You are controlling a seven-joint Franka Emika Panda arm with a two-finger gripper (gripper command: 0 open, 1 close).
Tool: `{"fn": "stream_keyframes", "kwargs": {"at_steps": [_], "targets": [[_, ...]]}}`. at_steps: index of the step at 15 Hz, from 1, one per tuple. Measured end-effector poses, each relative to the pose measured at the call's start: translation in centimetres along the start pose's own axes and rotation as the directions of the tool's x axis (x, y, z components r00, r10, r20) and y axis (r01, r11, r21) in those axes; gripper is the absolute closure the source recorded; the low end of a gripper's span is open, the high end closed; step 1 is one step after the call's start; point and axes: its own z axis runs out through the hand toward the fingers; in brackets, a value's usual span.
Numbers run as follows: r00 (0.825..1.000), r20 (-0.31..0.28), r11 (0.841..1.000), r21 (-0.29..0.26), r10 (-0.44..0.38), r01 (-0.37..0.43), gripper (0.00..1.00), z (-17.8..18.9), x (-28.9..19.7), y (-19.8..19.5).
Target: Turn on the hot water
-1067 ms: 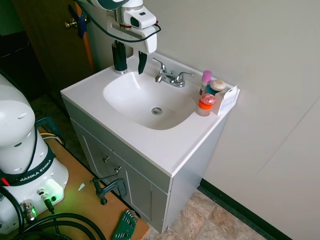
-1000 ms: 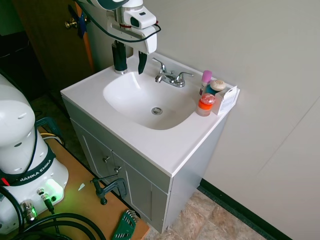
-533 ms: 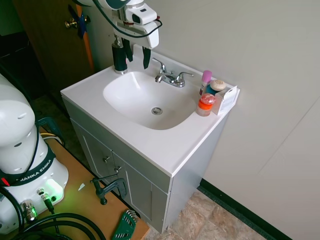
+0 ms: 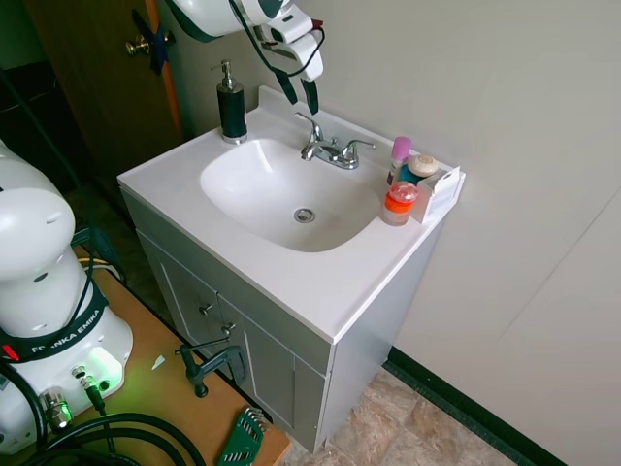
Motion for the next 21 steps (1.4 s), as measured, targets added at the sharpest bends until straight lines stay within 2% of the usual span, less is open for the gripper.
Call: {"fn": "stream_keyframes", "kwargs": {"at_steps": [3, 10, 15, 19, 21], "targets": [[1.000, -0.028, 1.000, 0.015, 0.012, -0.012, 0.00, 0.9, 0.2, -0.8], [1.000, -0.014, 1.000, -0.005, 0.026, -0.026, 0.00, 4.7, -0.7, -0.1], [0.998, -0.002, 0.997, -0.013, 0.070, -0.070, 0.00, 6.0, 1.1, 5.1], [0.996, 0.024, 0.995, -0.051, 0.090, -0.089, 0.00, 5.7, 0.2, 10.8], [0.990, 0.054, 0.990, -0.065, 0.129, -0.125, 0.00, 5.5, 0.2, 13.7]]}}
